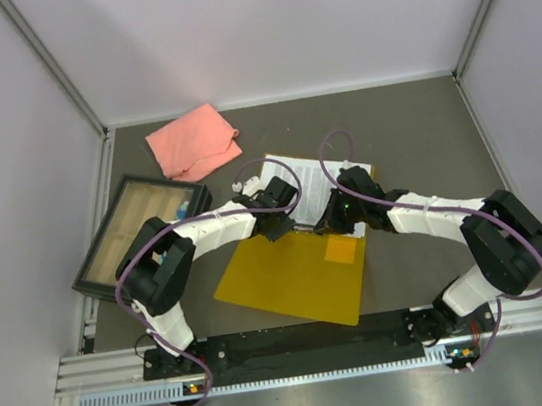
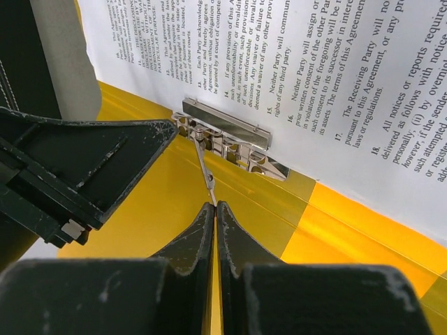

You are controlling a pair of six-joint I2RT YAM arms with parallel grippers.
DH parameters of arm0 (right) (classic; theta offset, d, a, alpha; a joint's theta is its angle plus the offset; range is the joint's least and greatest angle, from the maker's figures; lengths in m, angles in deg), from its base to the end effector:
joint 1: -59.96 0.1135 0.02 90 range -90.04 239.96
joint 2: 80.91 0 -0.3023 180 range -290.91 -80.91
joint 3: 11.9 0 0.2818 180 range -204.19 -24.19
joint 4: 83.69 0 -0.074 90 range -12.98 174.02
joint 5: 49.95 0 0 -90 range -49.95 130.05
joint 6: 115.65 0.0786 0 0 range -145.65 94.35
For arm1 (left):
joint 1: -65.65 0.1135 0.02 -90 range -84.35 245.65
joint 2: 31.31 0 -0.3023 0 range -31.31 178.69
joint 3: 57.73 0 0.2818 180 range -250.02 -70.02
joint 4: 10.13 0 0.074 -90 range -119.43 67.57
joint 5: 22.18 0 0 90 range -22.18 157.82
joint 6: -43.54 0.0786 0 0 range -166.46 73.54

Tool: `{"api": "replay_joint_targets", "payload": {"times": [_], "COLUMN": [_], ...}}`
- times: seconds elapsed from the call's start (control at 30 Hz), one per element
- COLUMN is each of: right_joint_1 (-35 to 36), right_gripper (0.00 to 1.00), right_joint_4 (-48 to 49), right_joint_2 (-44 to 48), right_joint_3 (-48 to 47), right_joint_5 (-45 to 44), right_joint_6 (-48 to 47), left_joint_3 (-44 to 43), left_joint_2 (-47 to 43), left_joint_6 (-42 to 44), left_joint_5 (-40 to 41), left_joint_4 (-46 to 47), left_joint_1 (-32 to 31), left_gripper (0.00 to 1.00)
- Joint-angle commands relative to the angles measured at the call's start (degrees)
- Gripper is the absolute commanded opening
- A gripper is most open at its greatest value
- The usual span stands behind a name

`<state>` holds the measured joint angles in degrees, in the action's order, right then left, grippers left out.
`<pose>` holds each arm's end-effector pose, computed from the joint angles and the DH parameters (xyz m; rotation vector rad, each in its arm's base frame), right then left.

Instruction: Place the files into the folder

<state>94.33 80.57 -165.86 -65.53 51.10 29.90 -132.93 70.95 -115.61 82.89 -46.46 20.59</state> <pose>0.2697 0.2027 0.1575 0.3802 2.5709 0.8995 0.2986 -0.2703 0.1467 -0.6347 2.5770 -0.3362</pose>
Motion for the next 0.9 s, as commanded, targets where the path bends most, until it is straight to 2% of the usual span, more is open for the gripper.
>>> {"api": "replay_joint_targets", "payload": {"times": [0.0,0.4,0.47,0.53,0.57,0.6,0.87], "right_joint_1": [-0.1,-0.1,-0.1,-0.2,0.0,0.0,-0.1], "right_gripper": [0.0,0.0,0.0,0.0,0.0,0.0,0.0], "right_joint_4": [-1.6,-1.7,-1.6,-1.3,-1.0,-0.8,0.5], "right_joint_2": [-1.2,-1.5,-2.1,-2.8,-3.6,-4.0,-6.8], "right_joint_3": [0.5,0.3,0.3,0.2,0.2,0.3,0.3], "right_joint_5": [-2.4,-2.8,-3.0,-3.1,-3.1,-3.0,-5.2], "right_joint_6": [-1.6,-1.8,-2.7,-3.5,-4.4,-4.9,-9.1], "left_joint_3": [0.4,-0.4,-0.4,-0.5,-1.0,-1.3,-1.7], "left_joint_2": [-0.8,3.8,4.4,5.0,5.3,5.9,7.3], "left_joint_6": [-2.8,-4.7,-4.9,-3.6,-2.9,-2.5,2.0], "left_joint_5": [-0.1,-0.9,-0.4,0.7,1.0,1.7,-1.1], "left_joint_4": [0.1,-0.3,-1.1,-1.5,-2.3,-2.9,-2.9], "left_joint_1": [0.0,0.0,0.0,0.0,0.1,0.1,0.1], "left_gripper": [0.27,0.23,0.21,0.14,0.09,0.0,0.0]}}
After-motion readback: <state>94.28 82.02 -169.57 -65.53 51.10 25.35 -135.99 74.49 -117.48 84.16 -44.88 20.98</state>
